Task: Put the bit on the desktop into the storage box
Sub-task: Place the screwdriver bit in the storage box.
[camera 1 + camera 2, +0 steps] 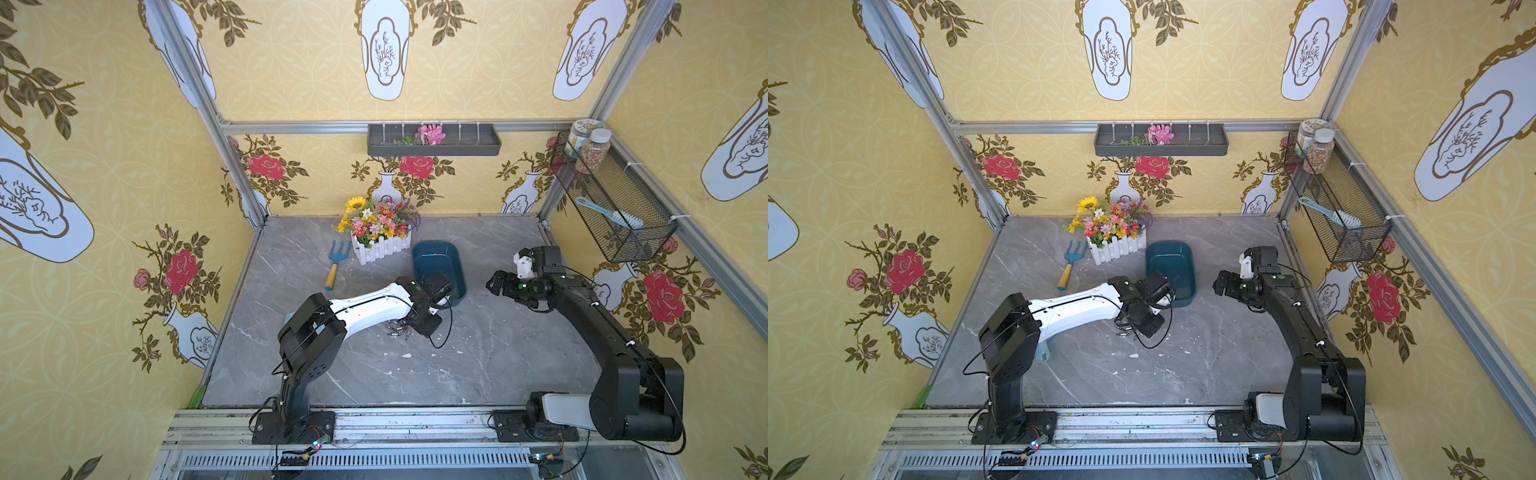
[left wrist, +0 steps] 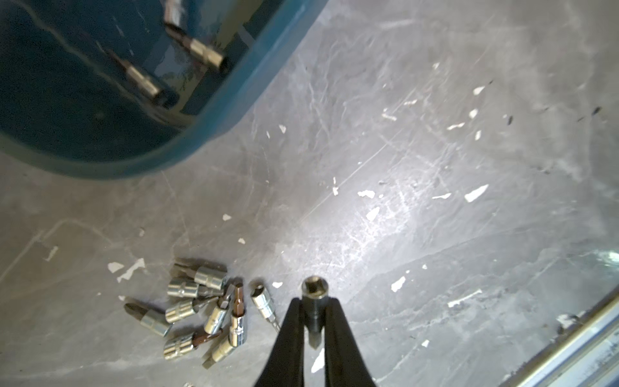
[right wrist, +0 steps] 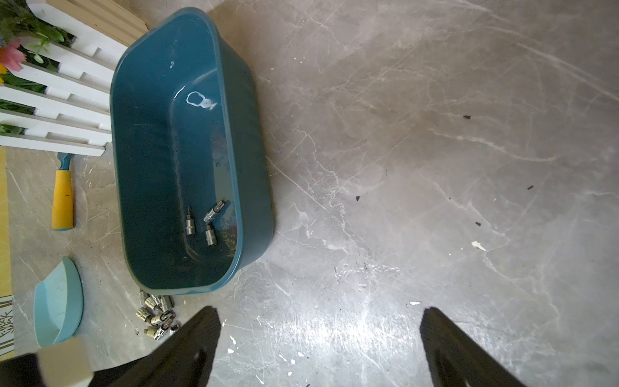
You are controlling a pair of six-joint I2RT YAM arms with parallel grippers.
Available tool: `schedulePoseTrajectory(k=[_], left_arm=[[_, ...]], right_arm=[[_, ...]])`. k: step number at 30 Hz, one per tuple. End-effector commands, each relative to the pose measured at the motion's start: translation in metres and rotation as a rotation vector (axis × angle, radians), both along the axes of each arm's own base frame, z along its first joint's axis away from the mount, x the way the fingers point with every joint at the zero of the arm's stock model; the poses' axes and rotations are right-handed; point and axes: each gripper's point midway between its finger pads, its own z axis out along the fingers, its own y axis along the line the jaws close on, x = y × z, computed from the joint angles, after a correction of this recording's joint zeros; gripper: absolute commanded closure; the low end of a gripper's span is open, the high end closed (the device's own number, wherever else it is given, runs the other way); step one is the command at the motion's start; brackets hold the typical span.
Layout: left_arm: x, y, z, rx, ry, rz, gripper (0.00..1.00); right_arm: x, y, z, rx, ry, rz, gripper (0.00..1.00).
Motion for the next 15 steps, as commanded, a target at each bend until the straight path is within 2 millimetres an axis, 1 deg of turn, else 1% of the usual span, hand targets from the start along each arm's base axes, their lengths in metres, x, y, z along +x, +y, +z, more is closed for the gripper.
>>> schedulePoseTrajectory(k=[1, 7, 15], left_arm=[[0.008, -0.009, 0.014, -0.026, -0.037, -0.026, 0.91], [0.034, -0.023, 0.040, -0.044, -0.167, -0.055, 0.93], [0.066, -0.056, 0.078, -0.100, -0.278, -0.120, 0.94]], right_arm=[[0.004, 0.000, 0.002, -0.008, -0.021, 0.008, 0.03], [0.003, 0.000, 0.003, -0.006, -0.021, 0.008, 0.03], [0.003, 0.000, 0.004, -0.002, -0.024, 0.011, 0.03]])
